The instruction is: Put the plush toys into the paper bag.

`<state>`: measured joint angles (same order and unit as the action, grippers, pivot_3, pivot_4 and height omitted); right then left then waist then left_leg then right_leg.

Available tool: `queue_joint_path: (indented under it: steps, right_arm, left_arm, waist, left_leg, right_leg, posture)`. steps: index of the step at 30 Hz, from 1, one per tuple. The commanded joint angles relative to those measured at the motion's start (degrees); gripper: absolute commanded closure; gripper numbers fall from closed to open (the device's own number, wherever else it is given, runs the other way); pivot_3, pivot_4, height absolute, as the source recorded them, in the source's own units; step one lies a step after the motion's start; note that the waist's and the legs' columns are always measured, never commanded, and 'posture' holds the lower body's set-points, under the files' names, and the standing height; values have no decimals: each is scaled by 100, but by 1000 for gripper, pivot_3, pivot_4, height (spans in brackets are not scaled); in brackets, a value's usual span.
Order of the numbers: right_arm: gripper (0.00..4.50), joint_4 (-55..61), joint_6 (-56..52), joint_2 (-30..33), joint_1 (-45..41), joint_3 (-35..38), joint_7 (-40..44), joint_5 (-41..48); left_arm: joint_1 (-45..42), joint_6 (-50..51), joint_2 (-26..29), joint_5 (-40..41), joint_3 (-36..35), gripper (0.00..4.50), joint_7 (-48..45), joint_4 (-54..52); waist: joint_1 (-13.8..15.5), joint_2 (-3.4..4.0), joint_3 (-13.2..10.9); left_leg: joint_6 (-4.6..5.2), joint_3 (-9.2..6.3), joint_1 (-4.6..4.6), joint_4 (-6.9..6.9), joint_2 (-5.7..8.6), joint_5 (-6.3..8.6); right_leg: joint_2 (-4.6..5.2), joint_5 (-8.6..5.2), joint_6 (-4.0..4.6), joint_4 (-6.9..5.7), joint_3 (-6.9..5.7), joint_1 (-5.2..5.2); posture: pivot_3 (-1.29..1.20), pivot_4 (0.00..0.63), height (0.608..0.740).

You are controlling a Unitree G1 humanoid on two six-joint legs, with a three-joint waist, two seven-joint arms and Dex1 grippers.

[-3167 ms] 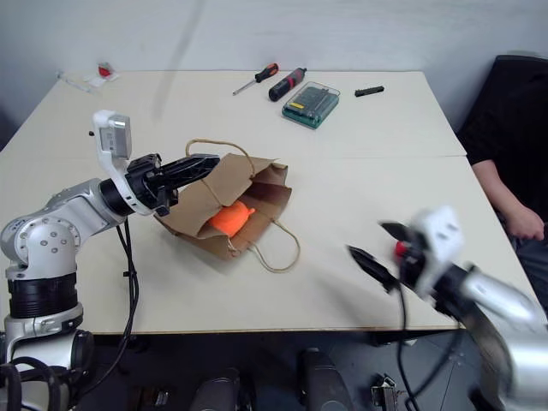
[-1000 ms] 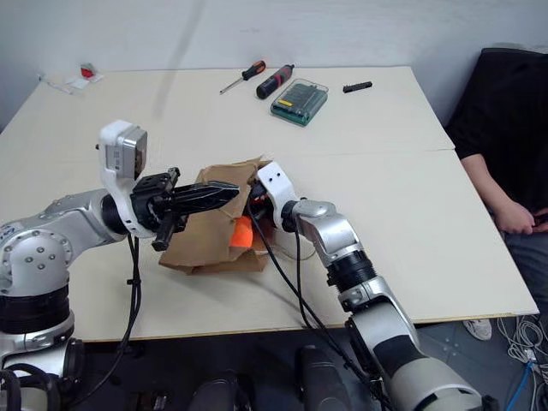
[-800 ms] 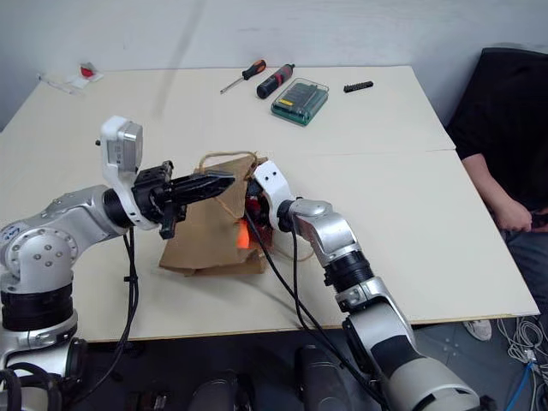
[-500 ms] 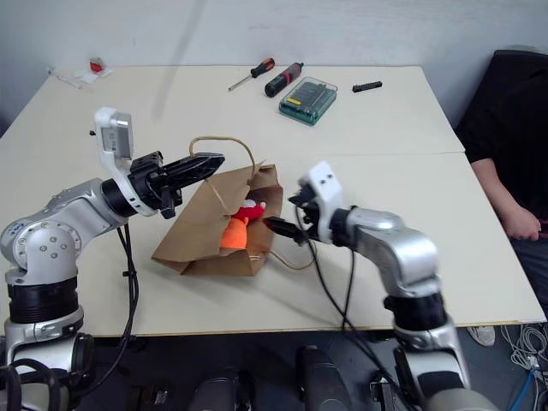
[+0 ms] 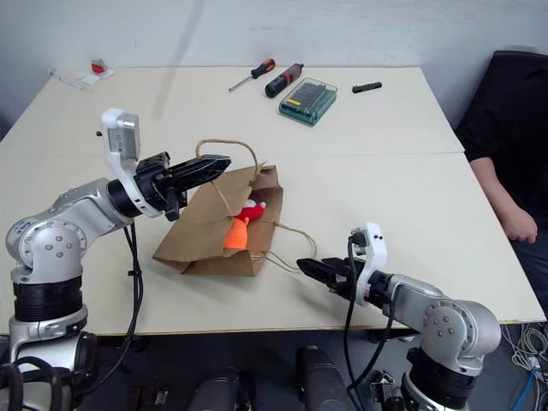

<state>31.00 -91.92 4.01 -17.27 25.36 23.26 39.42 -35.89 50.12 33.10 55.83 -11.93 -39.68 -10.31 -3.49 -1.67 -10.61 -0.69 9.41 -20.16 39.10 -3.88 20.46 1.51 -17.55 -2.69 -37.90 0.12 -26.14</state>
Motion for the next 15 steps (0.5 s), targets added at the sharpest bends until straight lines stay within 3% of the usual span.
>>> queue_joint_path:
  steps: [1, 5, 12, 15]
  right_arm:
    - [652, -270, 84, -290, -147, 27, -220, -17]
    - [2013, -473, 214, -588, -591, 307, -333, 135]
    - [4451, -244, 850, -172, -635, 71, -258, 204]
    - [4484, -123, 1093, 144, -858, 269, -243, 385]
  left_arm:
    - [-155, -71, 53, -27, -30, 4500, -59, -117]
    - [-172, -74, 63, -52, -37, 4500, -37, -109]
    - [-177, -111, 9, -89, -56, 4500, 22, -124]
    - [-304, -284, -114, -210, -105, 4500, 175, -11]
  waist:
    - [5, 0, 0]
    - [10, 0, 0]
    - [22, 0, 0]
    - [23, 0, 0]
  left_leg:
    - [-1, -1, 0, 0, 0, -1]
    - [1, 1, -10, 0, 3, -2]
    - [3, 1, -21, -5, 6, -3]
    - [5, 2, -21, -4, 7, -3]
  right_leg:
    - [0, 0, 0, -1, -1, -1]
    - [2, 0, 0, -4, 1, -15]
    - [5, 0, 0, 3, -1, -24]
    - [7, 1, -2, 2, 0, -24]
  posture:
    - [0, 150, 740]
    - [0, 150, 740]
    - [0, 150, 740]
    - [0, 150, 740]
